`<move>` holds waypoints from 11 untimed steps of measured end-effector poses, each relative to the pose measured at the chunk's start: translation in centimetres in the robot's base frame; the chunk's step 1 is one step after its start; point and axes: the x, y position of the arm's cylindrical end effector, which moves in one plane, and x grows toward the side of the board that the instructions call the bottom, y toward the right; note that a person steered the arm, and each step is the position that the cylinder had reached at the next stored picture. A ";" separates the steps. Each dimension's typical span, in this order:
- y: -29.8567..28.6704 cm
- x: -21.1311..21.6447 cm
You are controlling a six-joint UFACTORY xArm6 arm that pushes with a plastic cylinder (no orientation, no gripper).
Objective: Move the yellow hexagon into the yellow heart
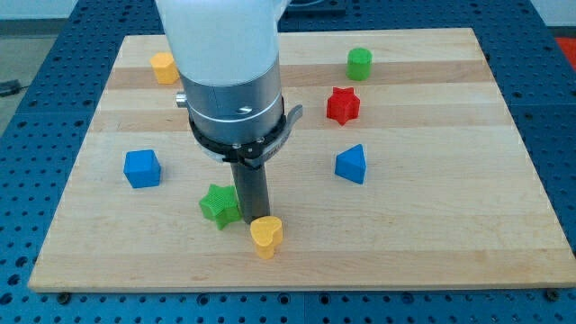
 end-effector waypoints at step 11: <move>-17.5 -31.9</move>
